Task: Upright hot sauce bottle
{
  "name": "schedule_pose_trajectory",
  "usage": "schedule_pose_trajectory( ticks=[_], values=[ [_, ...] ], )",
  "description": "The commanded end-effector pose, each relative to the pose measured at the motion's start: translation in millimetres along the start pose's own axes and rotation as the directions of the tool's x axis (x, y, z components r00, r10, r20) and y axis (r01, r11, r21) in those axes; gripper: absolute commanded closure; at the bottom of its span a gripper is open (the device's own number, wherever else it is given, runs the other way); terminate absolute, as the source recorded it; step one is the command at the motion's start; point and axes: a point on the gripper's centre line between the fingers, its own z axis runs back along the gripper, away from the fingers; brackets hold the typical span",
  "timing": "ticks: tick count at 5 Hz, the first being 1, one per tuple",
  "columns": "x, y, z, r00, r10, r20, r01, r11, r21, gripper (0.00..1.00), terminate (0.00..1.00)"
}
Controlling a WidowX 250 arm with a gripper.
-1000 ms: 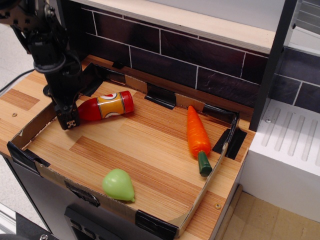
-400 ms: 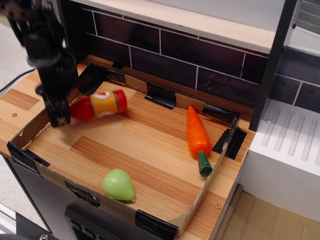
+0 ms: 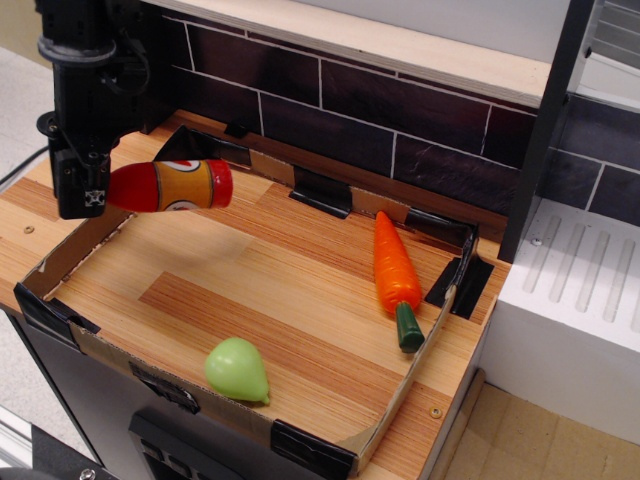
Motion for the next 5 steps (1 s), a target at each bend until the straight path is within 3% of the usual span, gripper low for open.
schedule_pose_trajectory(
  ticks=[1,2,3,4,5],
  values=[
    [4,6,25,0.948,0.067,-0.312,-0.066,0.998,0.016,1.0,0.0],
    [1,7,28,0.884,0.118,-0.453,-0.098,0.993,0.068,1.0,0.0],
    [-6,0,29,0.83,0.156,-0.535,-0.08,0.983,0.164,1.0,0.0],
    [-14,-5,27,0.769,0.166,-0.617,-0.059,0.98,0.19,1.0,0.0],
    [-13,-5,22,0.73,0.167,-0.663,-0.023,0.975,0.221,1.0,0.0]
  ],
)
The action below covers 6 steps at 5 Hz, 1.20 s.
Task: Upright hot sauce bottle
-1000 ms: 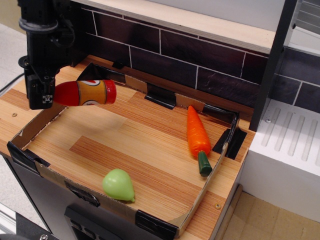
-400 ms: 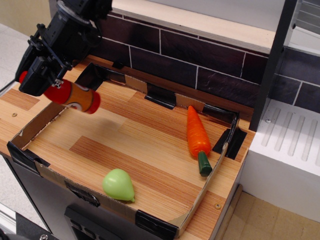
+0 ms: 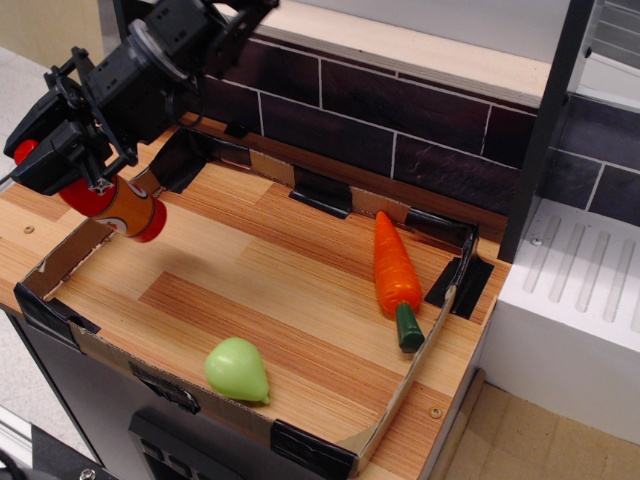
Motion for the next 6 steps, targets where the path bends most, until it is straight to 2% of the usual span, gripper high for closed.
schedule_pose_trajectory(
  ticks=[1,3,5,6],
  values=[
    [13,-3,5,0.995,0.001,-0.097,0.003,0.999,0.047,1.0,0.0],
    [18,-25,3,0.961,-0.02,-0.275,0.019,1.0,-0.007,1.0,0.0],
    [23,-34,5,0.938,-0.017,-0.346,0.004,0.999,-0.039,1.0,0.0],
    [25,-35,4,0.938,-0.026,-0.346,0.011,0.999,-0.046,0.0,0.0]
  ],
)
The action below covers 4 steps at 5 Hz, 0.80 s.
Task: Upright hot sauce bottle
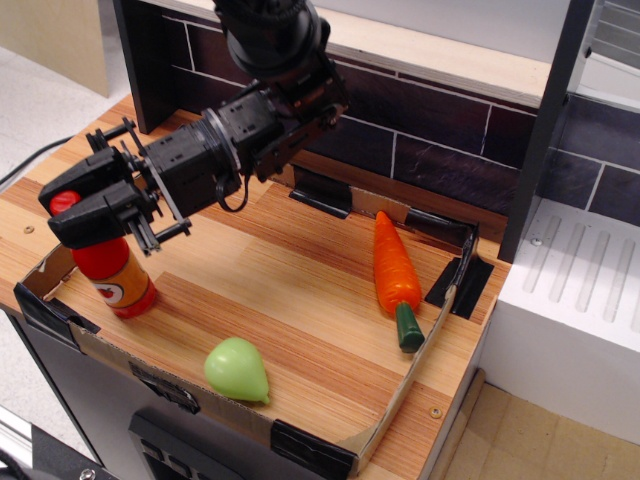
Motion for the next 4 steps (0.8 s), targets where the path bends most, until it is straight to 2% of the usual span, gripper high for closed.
schedule_pose_trajectory(
  ticks=[1,4],
  values=[
    [0,3,13,0.999,-0.006,0.031,0.007,1.0,-0.019,0.0,0.0],
    [-47,12,56,0.967,-0.063,0.245,0.081,0.995,-0.061,0.0,0.0]
  ],
)
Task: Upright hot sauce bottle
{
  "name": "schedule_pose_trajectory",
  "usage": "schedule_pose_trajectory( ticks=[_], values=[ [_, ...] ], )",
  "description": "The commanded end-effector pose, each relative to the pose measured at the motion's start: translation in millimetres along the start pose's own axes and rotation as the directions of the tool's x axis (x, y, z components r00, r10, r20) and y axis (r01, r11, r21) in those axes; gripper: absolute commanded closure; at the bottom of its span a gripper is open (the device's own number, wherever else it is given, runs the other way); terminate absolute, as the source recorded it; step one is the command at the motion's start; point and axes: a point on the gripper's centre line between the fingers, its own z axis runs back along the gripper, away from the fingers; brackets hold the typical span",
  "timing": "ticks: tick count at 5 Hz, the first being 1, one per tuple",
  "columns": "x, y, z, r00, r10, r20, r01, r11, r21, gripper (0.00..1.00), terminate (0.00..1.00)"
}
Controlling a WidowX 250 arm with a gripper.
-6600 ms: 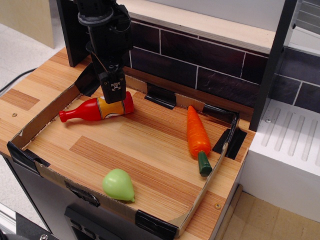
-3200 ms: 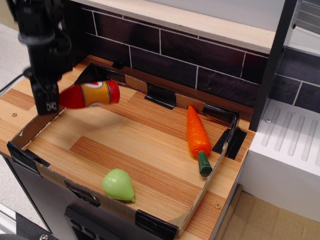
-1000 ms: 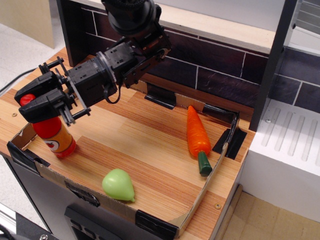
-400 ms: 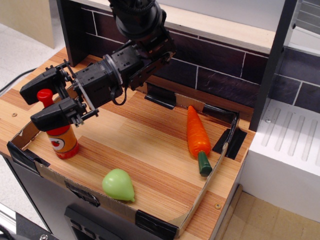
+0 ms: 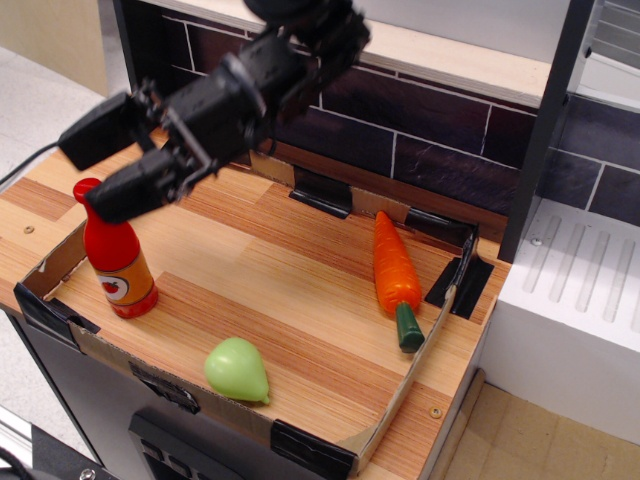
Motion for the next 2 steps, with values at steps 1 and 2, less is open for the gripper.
schedule_pose_trajectory(
  ticks=[1,2],
  values=[
    [-19.7,3.8,26.7,0.993,0.028,0.118,-0.028,1.0,-0.001,0.0,0.0],
    [-19.7,3.8,26.7,0.993,0.028,0.118,-0.028,1.0,-0.001,0.0,1.0]
  ],
)
